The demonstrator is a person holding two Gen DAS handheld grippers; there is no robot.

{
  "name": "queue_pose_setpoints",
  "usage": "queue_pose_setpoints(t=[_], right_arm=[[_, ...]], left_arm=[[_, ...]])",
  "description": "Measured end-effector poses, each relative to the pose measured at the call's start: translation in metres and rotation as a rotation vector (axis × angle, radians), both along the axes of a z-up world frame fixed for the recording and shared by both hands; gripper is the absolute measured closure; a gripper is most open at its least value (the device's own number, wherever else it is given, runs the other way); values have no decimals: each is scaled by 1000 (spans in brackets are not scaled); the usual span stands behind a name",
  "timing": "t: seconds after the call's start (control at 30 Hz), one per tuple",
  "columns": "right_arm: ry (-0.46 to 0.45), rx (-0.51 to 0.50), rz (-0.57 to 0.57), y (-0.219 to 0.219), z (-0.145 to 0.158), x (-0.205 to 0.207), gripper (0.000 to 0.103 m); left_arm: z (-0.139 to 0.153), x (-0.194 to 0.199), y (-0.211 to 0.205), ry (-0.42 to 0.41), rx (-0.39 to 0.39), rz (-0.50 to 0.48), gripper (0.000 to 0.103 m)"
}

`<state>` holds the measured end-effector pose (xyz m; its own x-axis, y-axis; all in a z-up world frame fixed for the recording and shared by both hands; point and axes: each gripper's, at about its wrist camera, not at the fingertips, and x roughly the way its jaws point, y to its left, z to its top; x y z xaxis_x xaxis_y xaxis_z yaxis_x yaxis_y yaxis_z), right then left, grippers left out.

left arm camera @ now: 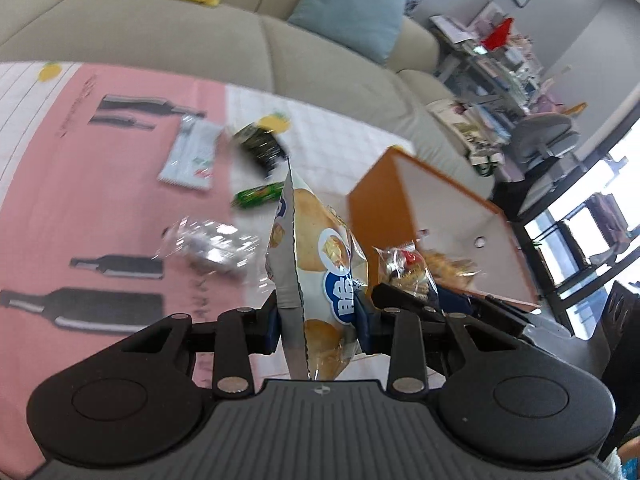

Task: Organize snacks
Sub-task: 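Carry the chip bag and cookie packet over the orange box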

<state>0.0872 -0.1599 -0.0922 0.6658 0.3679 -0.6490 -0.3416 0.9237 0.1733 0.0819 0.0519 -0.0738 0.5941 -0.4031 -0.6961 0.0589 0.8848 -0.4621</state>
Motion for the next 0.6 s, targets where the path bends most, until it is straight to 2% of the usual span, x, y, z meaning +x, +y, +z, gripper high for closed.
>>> queue_pose_setpoints(t=[0.2, 0.43, 0.6], right_arm=[[-31, 31, -84, -49, 29, -2, 57], [-88, -37, -136, -95, 55, 4, 57], [-94, -79, -168, -126, 66, 17, 57]], left_arm=[[22, 11, -32, -32, -11, -79, 63], [48, 39, -82, -84, 16, -194, 63], [58, 64, -122, -108, 29, -276, 63]])
